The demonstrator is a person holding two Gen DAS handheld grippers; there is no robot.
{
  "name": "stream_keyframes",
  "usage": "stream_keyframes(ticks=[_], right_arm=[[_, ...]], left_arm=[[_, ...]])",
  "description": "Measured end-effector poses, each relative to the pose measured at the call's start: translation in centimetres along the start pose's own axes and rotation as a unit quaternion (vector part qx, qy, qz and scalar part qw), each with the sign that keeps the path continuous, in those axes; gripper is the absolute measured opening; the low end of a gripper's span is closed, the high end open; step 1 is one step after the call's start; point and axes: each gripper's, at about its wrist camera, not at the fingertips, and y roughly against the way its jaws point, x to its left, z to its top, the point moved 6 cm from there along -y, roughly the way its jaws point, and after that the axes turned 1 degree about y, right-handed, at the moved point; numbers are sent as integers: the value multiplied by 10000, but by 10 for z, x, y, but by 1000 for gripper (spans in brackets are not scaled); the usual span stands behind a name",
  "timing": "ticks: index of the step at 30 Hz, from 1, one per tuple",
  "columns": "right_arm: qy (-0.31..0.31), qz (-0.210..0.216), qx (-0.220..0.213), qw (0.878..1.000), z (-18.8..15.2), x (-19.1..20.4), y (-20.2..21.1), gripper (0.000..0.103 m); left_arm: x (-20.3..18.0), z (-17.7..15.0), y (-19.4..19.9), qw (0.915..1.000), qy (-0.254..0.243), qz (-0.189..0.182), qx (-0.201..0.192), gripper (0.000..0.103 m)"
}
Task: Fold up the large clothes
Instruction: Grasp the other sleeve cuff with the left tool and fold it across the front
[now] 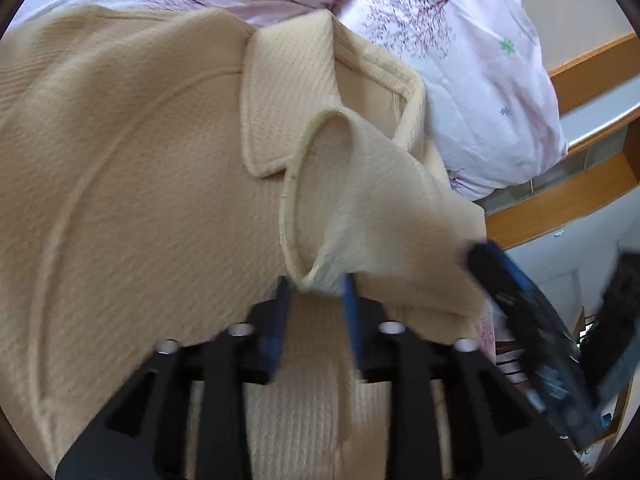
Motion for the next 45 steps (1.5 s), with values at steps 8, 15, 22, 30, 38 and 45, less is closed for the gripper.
stream_keyframes(ticks=[8,15,22,30,38,45], right_arm=[[928,-747,703,9904,-24,38,-55,51],[-420,590,376,9967,-12,16,5,87],[-725,1006,554,9907,-32,6,40,90],[-724,679,649,9929,-47,-14,40,90],[-584,622,571,9947,-51,-17,49,90],[-604,534,233,9965,-44,-33,68,90]], left_arm=[[51,-20,111,9968,-31,-66,-795,68],[163,-20,237,9617,985,944,-2376,68],[260,-8,276,9043,2794,914,-3095,66],[306,7,277,8636,3788,715,-3248,47],[302,25,291,8622,3613,515,-3514,16],[188,69,329,8908,2103,166,-4024,14]])
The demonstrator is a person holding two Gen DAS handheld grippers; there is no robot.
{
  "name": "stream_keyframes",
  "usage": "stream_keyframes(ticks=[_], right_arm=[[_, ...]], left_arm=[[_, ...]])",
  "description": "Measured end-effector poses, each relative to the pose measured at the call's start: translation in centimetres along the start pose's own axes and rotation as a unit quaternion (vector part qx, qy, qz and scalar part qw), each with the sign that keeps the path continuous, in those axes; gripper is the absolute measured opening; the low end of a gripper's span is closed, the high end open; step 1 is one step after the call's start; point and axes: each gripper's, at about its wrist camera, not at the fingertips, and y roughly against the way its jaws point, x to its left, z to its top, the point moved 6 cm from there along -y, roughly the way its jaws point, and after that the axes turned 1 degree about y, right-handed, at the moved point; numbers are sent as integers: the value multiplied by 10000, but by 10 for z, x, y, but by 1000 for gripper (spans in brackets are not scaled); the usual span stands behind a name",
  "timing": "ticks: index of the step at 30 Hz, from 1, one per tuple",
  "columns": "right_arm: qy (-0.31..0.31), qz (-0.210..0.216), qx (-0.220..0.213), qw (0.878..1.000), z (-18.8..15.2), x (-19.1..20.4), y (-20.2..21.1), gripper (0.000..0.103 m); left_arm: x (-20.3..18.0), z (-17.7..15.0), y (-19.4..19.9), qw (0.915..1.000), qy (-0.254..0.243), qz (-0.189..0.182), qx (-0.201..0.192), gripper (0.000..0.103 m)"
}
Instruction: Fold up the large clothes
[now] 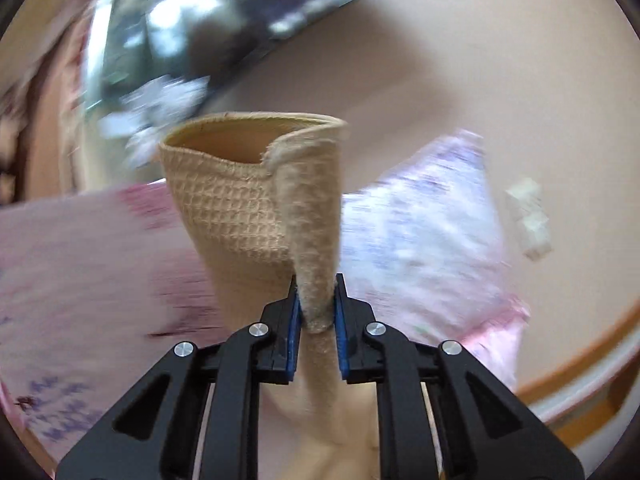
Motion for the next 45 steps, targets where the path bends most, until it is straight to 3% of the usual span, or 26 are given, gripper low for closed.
stream_keyframes(ticks=[3,5,7,11,15,20,23,26,27,29,30,31,34,37,39,41,43,45], right_arm=[[-62,-71,-105,9999,3,-8,5,90],[-149,-141,-179,9996,5,-19,10,90],[-250,-178,-217,9993,5,-27,13,90],[-438,-312,-272,9982,5,-49,19,90],[-591,-459,-291,9968,1,-69,24,90],[-721,-609,-322,9950,-3,-88,27,90],[-862,-650,-349,9935,-2,-99,26,90],[-1100,-649,-349,9912,-3,-111,23,90],[-1163,-628,-339,9906,-3,-113,22,90],[-1364,-513,-304,9889,-2,-119,20,90],[-1436,-461,-299,9881,-2,-120,19,90],[-1557,-339,-301,9868,0,-122,19,89],[-1794,93,-303,9833,4,-119,19,89],[-2019,815,-125,9759,9,-108,8,89],[-2152,1197,69,9692,12,-98,-3,88],[-2236,1412,261,9640,17,-89,-19,85],[-2199,1415,372,9645,23,-81,-35,83],[-2095,1211,389,9695,26,-73,-45,73]], left_arm=[[-76,-22,0,9952,-658,-697,171,14],[-120,-46,-1,9875,-1058,-1113,368,14],[-168,-88,-6,9730,-1512,-1587,716,14],[-222,-175,-27,9427,-2014,-2152,1562,13],[-236,-237,-56,9255,-2270,-2180,2106,13],[-234,-286,-83,9176,-2493,-1990,2372,13],[-227,-319,-96,9079,-2830,-1771,2535,13],[-213,-363,-111,8842,-3367,-1408,2917,16],[-208,-374,-115,8767,-3509,-1298,3024,21],[-201,-395,-121,8585,-3794,-1135,3259,47],[-199,-405,-123,8477,-3880,-1184,3418,67],[-197,-411,-120,8410,-3942,-1207,3505,75],[-195,-410,-96,8272,-4112,-1400,3565,84],[-187,-383,-63,8296,-4011,-1707,3488,84],[-182,-361,-52,8392,-4097,-1635,3180,84],[-162,-330,-43,8519,-4295,-1288,2707,84],[-147,-307,-43,8589,-4425,-906,2416,84],[-127,-283,-45,8621,-4543,-444,2200,84]])
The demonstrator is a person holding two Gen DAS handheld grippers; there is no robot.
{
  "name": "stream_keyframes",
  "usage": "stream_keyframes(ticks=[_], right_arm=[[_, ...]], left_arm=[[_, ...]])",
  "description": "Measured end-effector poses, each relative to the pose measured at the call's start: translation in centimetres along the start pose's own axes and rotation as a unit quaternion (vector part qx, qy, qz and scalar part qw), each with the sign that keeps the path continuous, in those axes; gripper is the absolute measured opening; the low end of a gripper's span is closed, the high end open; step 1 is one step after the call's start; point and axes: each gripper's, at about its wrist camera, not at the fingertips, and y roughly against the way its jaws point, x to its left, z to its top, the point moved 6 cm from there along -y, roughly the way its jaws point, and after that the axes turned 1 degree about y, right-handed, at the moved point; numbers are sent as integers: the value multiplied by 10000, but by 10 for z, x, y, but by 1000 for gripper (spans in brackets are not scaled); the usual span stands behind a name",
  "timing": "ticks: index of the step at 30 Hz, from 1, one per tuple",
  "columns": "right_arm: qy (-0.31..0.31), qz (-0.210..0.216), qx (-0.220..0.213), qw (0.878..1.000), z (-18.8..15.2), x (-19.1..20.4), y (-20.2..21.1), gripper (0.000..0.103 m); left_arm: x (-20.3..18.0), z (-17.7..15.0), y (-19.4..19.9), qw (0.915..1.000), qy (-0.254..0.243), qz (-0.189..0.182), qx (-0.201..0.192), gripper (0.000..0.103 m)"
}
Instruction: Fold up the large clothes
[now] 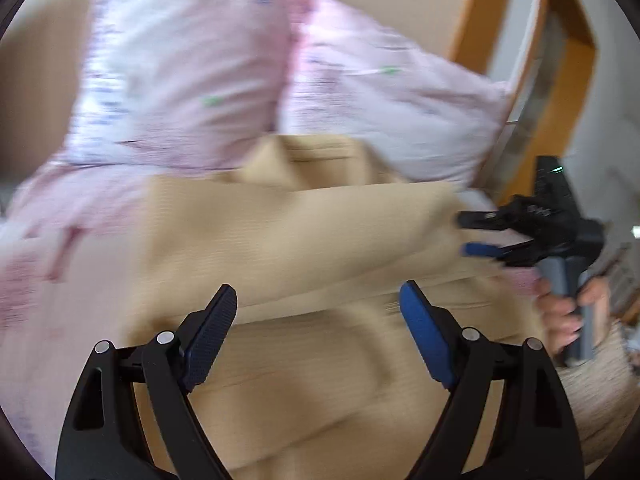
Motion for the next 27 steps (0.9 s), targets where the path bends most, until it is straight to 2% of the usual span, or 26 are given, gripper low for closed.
stream_keyframes(ticks=[1,2,7,9,11,12,15,19,21,22,24,25,26,27], right_arm=[[88,-125,-118,9998,1,4,-3,64],[197,-113,-225,9995,2,10,-4,63],[297,66,-475,9984,12,20,-5,62],[440,139,-668,9967,19,25,-3,56],[701,255,-626,9952,18,33,-3,19],[751,269,-584,9951,16,34,-2,14],[997,-13,-387,9943,-1,29,2,11],[655,-681,371,9948,-30,-8,-17,10],[621,-752,449,9942,-34,-13,-22,9],[557,-633,405,9956,-32,-13,-18,14],[285,-273,144,9991,-23,-12,-1,38],[188,-101,-6,9998,-18,-12,7,70],[101,64,-170,9998,-13,-11,14,85],[40,138,-233,9996,-9,-11,15,85]], left_arm=[[12,-1,4,9999,40,155,15,84],[26,-1,7,9995,139,297,23,84],[54,6,3,9983,502,282,89,84],[55,9,-6,9980,576,235,141,84],[53,9,-14,9976,623,233,202,84],[52,8,-18,9974,638,207,269,84],[50,2,-21,9972,619,193,382,84],[51,-1,-29,9968,572,226,501,84],[52,-1,-34,9963,600,207,579,84],[52,-2,-36,9959,631,188,624,84],[53,-2,-36,9956,659,178,646,84],[53,-3,-35,9957,648,181,634,84],[53,-3,-33,9959,628,191,622,84],[53,-3,-33,9959,623,198,618,84]])
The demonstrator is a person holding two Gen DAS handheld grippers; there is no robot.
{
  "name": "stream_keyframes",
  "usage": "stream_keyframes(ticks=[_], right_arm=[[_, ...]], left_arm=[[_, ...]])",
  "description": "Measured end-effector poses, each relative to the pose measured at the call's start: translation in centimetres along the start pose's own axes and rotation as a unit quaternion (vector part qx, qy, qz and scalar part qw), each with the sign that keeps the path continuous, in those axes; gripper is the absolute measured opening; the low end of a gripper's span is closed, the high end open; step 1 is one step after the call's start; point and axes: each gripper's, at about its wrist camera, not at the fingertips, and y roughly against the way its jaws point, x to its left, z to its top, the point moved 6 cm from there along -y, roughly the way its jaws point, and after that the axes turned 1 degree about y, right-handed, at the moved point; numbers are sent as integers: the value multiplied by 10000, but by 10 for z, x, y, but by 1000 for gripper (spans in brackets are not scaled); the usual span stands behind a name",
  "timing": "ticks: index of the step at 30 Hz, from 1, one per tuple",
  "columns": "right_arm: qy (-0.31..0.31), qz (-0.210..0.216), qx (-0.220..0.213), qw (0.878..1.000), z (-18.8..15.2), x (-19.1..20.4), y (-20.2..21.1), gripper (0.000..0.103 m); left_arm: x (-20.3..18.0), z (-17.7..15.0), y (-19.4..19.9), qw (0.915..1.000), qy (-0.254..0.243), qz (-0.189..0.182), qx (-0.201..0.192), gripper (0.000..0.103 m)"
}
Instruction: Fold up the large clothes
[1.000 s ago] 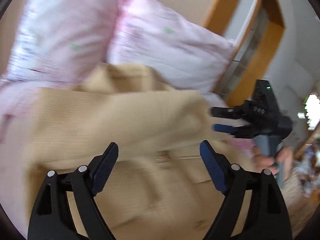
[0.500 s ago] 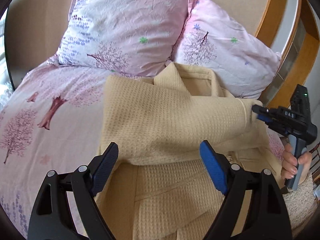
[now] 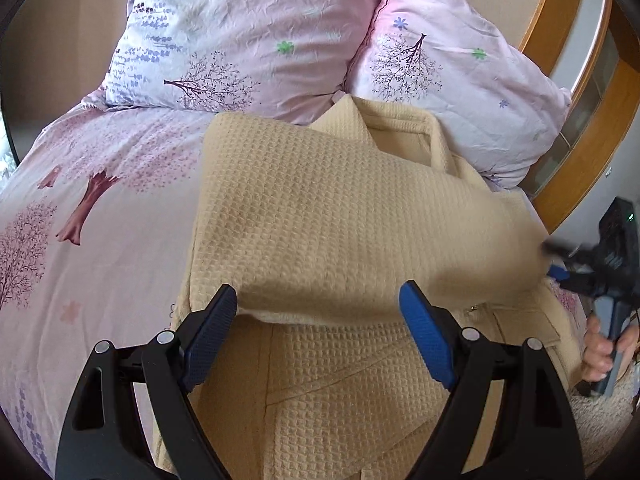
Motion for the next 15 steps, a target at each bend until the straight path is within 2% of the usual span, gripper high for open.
stream_keyframes(ticks=[4,6,7,8,9,10,11,15], right_arm=[[-340,137,388,9986,6,-4,-26,85],[-420,264,551,9973,1,-5,-38,79],[-410,289,647,9966,0,-2,-46,69],[-340,142,692,9969,-1,-2,-52,51],[-258,21,749,9969,-5,-1,-56,40],[-157,-73,810,9966,-8,1,-62,19],[-7,-123,686,9976,-9,6,-60,12],[869,-337,-351,9950,10,40,-29,10]], left_arm=[[1,0,0,10000,73,-30,23,84],[1,-1,2,9999,102,-45,23,84],[1,-2,3,9999,105,-50,21,84],[1,-2,4,9999,104,-43,20,84],[2,-2,5,9999,100,-30,12,84],[2,-2,7,10000,95,-20,3,84],[3,-2,8,10000,95,-2,-17,84],[8,1,16,9997,166,-10,-173,84]])
